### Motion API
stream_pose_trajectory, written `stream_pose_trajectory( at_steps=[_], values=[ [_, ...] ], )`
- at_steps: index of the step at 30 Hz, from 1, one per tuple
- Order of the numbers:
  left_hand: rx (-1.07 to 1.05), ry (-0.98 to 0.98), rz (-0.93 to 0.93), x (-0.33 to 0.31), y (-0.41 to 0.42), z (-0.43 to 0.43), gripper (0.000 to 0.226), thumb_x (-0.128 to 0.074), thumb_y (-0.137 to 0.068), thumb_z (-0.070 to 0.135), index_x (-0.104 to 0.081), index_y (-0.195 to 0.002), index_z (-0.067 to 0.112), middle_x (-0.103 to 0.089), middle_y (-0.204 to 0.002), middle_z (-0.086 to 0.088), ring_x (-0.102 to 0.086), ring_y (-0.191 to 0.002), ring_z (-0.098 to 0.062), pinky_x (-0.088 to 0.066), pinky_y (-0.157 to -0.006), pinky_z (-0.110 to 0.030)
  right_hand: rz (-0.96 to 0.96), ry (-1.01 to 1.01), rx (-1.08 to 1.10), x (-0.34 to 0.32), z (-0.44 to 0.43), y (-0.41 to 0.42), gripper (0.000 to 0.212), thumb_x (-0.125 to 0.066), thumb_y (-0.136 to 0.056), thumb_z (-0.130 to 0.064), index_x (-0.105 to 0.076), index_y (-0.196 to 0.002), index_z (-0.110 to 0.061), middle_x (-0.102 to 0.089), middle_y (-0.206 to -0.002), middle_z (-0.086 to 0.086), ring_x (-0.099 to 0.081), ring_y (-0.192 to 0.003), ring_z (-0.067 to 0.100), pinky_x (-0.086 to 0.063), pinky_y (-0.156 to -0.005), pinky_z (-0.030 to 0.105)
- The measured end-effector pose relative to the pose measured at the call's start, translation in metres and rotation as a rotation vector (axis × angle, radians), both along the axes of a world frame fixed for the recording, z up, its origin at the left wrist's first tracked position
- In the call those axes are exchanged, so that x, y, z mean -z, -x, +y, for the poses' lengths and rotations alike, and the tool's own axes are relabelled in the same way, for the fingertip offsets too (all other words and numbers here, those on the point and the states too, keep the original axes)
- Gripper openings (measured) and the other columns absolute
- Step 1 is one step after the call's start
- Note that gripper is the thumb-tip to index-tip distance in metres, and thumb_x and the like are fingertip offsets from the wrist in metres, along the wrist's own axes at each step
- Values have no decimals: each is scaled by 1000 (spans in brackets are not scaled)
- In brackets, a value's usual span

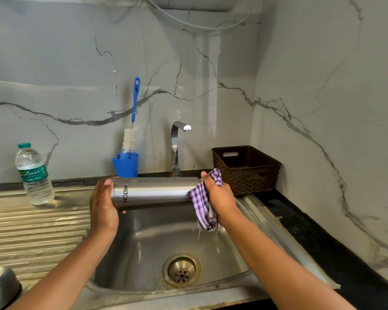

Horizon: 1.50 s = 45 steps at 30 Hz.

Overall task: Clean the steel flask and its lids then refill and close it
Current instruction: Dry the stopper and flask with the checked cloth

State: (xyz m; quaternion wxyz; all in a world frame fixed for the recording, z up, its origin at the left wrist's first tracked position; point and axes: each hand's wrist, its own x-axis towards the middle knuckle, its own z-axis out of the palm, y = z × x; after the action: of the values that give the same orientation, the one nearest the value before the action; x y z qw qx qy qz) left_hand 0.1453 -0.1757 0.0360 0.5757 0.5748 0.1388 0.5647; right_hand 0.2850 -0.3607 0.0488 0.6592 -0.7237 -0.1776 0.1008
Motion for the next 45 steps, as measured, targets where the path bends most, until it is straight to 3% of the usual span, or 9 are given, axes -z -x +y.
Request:
stream_pose_trajectory(
  at_steps=[6,10,16,19,22,25,36,41,45],
  values=[
    [61,297,47,-3,0,0,18,-41,-96,34,-49,-80,28,-51,-76,2,-49,-68,-12,-33,-34,-12,-577,-128,106,-9,-9,18,24,-52,-92,-41,-57,-80,-21,-63,-75,-4,-61,-75,11,-48,-72,27],
    [27,186,74,-5,2,-3,21,-44,-95,36,-51,-78,27,-51,-75,1,-49,-69,-14,-34,-34,-14,-223,58,58,-5,-5,3,35,-49,-92,-48,-57,-73,-20,-64,-75,2,-62,-76,18,-49,-78,33],
    [119,66,190,-17,10,-4,43,-54,-78,66,-55,-90,25,-58,-97,-9,-56,-86,-23,-45,-39,-21,255,-63,-14,15,6,-11,28,-53,-91,-37,-61,-85,-12,-67,-84,10,-64,-83,26,-51,-91,43],
    [294,64,115,-16,13,-5,76,-62,-56,80,-56,-103,21,-68,-94,-6,-67,-80,-18,-52,-49,-25,457,-176,-66,17,5,-8,32,-52,-92,-35,-63,-90,-6,-68,-87,16,-64,-84,31,-51,-91,52],
    [394,7,197,-2,10,-9,99,-71,-36,83,-55,-112,21,-71,-97,2,-66,-93,-16,-51,-72,-35,567,-291,-138,16,7,-4,36,-46,-96,-34,-62,-93,-1,-64,-84,18,-60,-74,29,-54,-78,43],
    [502,-125,341,10,3,-28,98,-78,-36,73,-54,-121,33,-68,-113,10,-60,-108,-4,-45,-86,-25,659,-370,-229,15,13,6,39,-43,-96,-33,-60,-97,2,-62,-86,22,-57,-71,30,-49,-61,37],
    [499,-1,95,-3,6,-40,97,-91,-21,55,-58,-100,10,-73,-85,6,-68,-85,-5,-51,-71,-14,770,-231,-615,21,32,35,37,-50,-94,-28,-46,-115,3,-60,-81,24,-63,-64,34,-54,-47,36],
    [444,12,58,-5,5,-41,99,-90,-23,57,-58,-105,13,-73,-88,8,-67,-87,-5,-53,-75,-17,337,63,-349,21,11,6,31,-59,-91,-31,-61,-82,-1,-68,-70,14,-64,-62,25,-55,-69,34],
    [409,40,45,-12,7,-25,101,-90,-25,57,-56,-112,18,-70,-94,7,-66,-90,-7,-54,-72,-19,305,68,-151,24,-11,-24,31,-64,-87,-36,-63,-85,-5,-68,-66,10,-64,-61,25,-54,-75,35]
  ],
)
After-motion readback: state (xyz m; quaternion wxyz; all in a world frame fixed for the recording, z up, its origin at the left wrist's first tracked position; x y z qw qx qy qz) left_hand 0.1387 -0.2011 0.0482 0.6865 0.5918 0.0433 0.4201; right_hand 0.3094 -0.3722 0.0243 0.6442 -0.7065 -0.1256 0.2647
